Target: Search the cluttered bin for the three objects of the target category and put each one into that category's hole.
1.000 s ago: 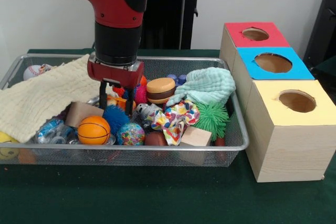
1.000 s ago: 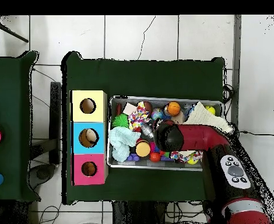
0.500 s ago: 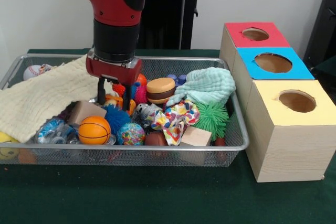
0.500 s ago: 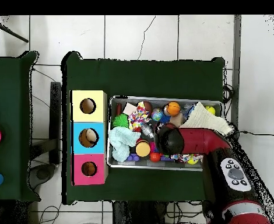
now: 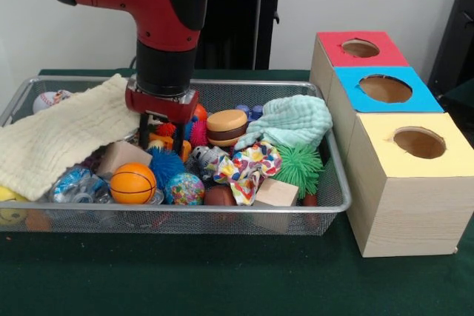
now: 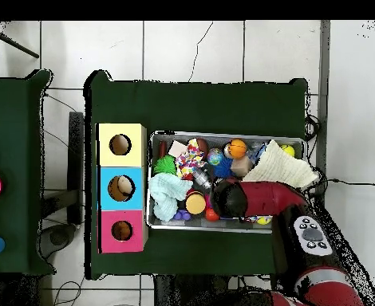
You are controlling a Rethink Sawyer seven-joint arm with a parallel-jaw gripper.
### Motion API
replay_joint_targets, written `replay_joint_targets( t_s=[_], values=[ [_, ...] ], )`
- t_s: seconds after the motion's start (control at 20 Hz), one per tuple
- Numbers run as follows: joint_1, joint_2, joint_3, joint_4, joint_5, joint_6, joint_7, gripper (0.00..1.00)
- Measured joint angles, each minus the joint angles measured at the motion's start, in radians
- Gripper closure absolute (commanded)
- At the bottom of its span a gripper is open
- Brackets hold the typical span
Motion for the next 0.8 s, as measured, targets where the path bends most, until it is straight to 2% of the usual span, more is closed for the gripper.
replay_joint_targets(
  t_s=[0.3, 0.8],
  values=[
    [0.005, 0.033, -0.018, 0.0, -0.005, -0.028, 0.0, 0.0],
    [0.033, 0.03, -0.057, 0.0, -0.005, -0.073, 0.0, 0.0]
  ],
)
